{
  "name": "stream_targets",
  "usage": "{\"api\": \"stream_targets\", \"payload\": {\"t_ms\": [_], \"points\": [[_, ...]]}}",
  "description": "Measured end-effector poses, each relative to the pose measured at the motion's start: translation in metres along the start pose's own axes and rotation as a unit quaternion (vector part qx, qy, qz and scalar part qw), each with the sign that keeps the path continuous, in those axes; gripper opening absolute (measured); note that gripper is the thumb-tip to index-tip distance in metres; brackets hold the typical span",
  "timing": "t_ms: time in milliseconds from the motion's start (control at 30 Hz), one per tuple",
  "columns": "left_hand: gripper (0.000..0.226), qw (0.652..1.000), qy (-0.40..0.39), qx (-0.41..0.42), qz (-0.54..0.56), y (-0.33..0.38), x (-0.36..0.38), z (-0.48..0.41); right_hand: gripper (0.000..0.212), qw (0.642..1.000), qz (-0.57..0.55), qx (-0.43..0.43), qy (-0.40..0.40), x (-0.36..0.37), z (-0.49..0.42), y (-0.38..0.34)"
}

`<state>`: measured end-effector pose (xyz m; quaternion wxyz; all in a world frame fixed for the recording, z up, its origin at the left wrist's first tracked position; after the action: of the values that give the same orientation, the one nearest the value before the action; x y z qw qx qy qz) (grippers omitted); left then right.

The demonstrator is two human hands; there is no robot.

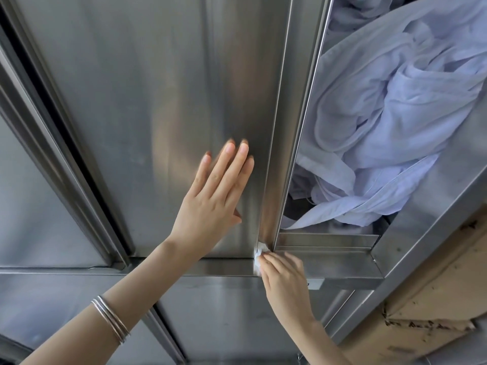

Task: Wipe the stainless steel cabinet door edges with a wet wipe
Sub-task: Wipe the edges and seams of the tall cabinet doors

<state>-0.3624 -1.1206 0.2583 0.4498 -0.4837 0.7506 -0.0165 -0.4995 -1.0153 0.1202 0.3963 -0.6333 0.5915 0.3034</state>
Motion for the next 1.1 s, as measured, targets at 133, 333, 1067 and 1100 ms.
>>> {"api": "stream_targets", "payload": {"t_ms": [133,333,1067,1100], "points": [[0.131,1.000,0.008,0.001,0.003,0.007,0.002,-0.004,0.038,0.999,0.002,-0.006,-0.033,-0.015,0.007,0.011],[0.139,1.000,0.012,0.006,0.012,0.019,0.004,-0.012,0.036,0.994,-0.077,-0.035,-0.075,-0.022,0.038,0.027],[0.116,0.998,0.038,0.016,-0.039,0.110,-0.015,-0.059,0.026,0.995,-0.035,0.068,0.067,-0.080,0.059,0.087],[0.113,0.998,0.040,0.016,-0.041,0.114,-0.015,-0.061,0.030,0.995,-0.033,0.075,0.065,-0.084,0.060,0.089]]}}
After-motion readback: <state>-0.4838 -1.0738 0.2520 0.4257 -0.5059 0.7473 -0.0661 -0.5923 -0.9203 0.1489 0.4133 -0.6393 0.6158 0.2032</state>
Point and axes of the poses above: each hand's wrist, its own z-axis away from the middle knuckle, its own x-axis out of the palm, y = z × x, the point moved 1 cm from there along -z, towards the middle knuckle, and after that the axes turned 8 degrees about -y, right-handed, at the moved point
